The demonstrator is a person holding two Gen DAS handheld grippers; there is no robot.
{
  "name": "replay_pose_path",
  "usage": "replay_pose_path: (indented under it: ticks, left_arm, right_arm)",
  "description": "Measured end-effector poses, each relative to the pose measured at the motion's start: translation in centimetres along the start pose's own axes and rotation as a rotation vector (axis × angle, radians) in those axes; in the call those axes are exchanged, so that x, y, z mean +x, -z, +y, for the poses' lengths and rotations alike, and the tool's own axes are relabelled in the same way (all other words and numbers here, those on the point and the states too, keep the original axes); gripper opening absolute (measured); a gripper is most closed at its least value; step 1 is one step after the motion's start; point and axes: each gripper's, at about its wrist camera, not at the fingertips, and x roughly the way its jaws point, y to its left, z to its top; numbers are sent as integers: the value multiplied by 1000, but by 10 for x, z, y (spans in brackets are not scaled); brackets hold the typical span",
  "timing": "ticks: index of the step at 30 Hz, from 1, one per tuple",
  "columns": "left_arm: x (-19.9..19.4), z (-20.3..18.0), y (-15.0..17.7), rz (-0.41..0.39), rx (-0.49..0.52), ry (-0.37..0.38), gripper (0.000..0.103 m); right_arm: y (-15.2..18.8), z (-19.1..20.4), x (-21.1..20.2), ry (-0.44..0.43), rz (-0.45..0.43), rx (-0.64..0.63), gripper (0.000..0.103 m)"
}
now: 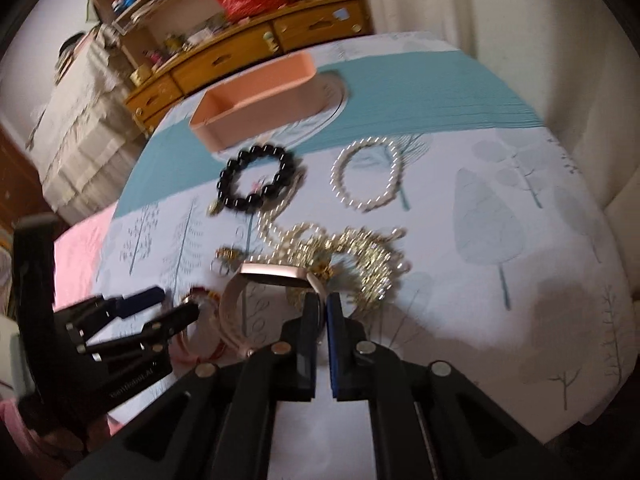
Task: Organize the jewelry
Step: 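Reach the right gripper to the pink-strap watch and grasp it, then carry the watch into the pink tray and open the right gripper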
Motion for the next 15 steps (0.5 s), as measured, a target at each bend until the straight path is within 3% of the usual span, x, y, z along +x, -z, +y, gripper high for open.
replay_pose_path:
  ticks: [1, 3, 8, 15]
  left_arm:
    - [0, 0, 0, -2, 8, 8, 13]
    - [-1, 1, 0, -5, 31, 43, 9]
    - [-1, 11, -5, -14, 6, 99, 9]
    - [-24, 39, -33, -80, -38, 121, 9]
  right_arm:
    - [-2, 0, -1, 9, -9, 1, 4]
    - [-7, 2, -4, 28, -27, 4, 4]
    - [-16, 10, -5, 33, -42, 40, 4]
    - [-39, 39, -13, 22, -104, 16, 4]
